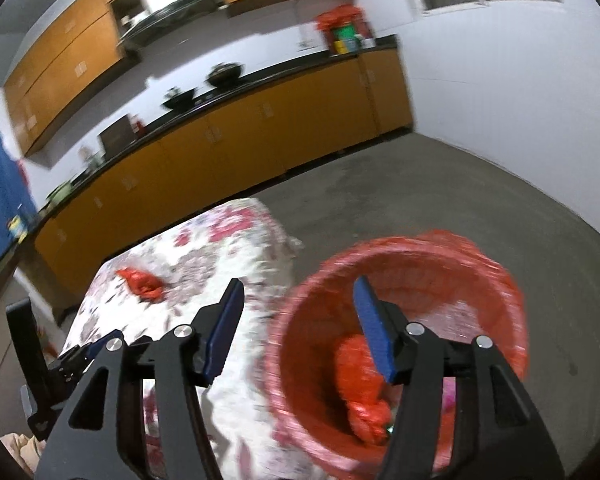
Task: Collect trash
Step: 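Grasp the last red bag with the right tool while the left tool grasps a clear bag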
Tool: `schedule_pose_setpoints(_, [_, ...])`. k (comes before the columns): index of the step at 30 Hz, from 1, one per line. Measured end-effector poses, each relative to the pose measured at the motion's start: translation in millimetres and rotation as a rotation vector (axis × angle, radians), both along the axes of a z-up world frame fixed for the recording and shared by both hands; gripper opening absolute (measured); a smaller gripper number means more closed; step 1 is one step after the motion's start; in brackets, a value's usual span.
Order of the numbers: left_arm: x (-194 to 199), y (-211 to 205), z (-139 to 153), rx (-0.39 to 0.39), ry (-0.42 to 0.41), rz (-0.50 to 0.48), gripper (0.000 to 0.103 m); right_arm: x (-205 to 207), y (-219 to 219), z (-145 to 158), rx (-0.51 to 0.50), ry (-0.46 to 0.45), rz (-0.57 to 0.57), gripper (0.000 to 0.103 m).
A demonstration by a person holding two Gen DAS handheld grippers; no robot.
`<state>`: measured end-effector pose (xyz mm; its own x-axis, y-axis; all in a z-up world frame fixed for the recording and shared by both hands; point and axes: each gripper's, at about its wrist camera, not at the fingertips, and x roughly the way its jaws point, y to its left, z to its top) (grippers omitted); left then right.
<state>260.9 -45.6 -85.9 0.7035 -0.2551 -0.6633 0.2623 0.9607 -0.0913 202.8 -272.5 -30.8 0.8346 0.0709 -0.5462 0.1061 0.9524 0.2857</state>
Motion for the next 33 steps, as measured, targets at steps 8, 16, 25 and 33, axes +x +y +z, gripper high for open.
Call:
schedule_pose_setpoints(8, [15,94,2,-0.035,-0.01,0.235,0.071,67,83,-6,-0.038,0.016,0.199,0.057])
schedule_pose_setpoints(16, [14,170,4,-0.035,-0.06,0.388,0.071,133,175,-38,-0.081,0.069,0.398,0.052])
schedule_pose_setpoints(25, [21,223,-2,-0.053,-0.058,0.463,0.072,201,248,-69,-0.157,0.091,0.496,0.052])
schedule_pose_setpoints(33, [30,239,-11,-0.067,-0.045,0.473,0.072,219,277,-98,-0.302,0.128,0.533,0.052])
